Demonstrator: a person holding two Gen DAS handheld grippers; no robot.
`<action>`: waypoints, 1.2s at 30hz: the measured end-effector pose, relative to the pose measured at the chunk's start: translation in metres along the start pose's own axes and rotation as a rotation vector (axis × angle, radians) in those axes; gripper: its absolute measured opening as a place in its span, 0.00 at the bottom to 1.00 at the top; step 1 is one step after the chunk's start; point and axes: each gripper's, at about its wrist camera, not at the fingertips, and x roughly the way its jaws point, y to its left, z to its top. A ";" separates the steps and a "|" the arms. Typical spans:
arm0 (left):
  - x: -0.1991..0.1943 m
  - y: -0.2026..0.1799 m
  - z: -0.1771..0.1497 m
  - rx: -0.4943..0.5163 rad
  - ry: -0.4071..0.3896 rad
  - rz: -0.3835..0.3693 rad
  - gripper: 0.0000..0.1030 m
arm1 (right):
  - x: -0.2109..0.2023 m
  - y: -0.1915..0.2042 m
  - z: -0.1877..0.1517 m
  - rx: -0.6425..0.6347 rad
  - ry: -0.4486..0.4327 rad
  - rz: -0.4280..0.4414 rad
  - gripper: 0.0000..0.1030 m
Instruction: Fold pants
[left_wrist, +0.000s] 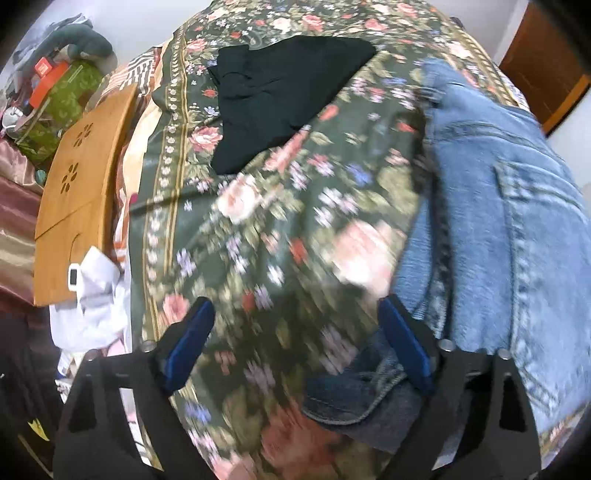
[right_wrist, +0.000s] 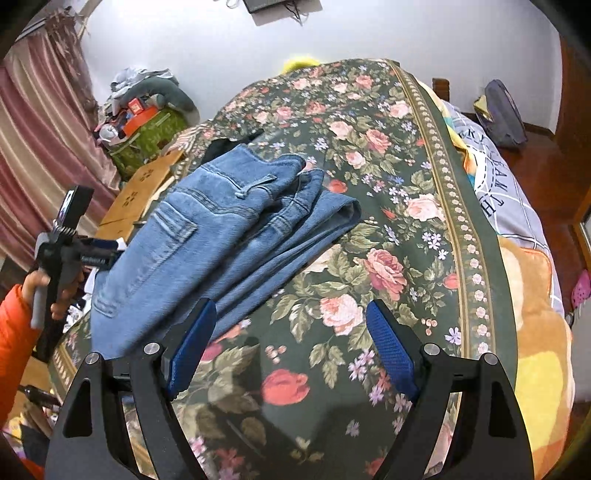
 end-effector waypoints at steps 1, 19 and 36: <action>-0.006 -0.005 -0.005 0.001 -0.007 0.001 0.83 | -0.002 0.002 -0.001 -0.007 -0.004 0.001 0.79; -0.068 -0.048 0.012 0.023 -0.211 -0.038 0.84 | -0.005 0.008 0.032 -0.089 -0.057 -0.024 0.79; -0.011 -0.097 0.120 0.117 -0.222 -0.109 0.71 | 0.115 -0.019 0.111 -0.051 0.079 0.068 0.47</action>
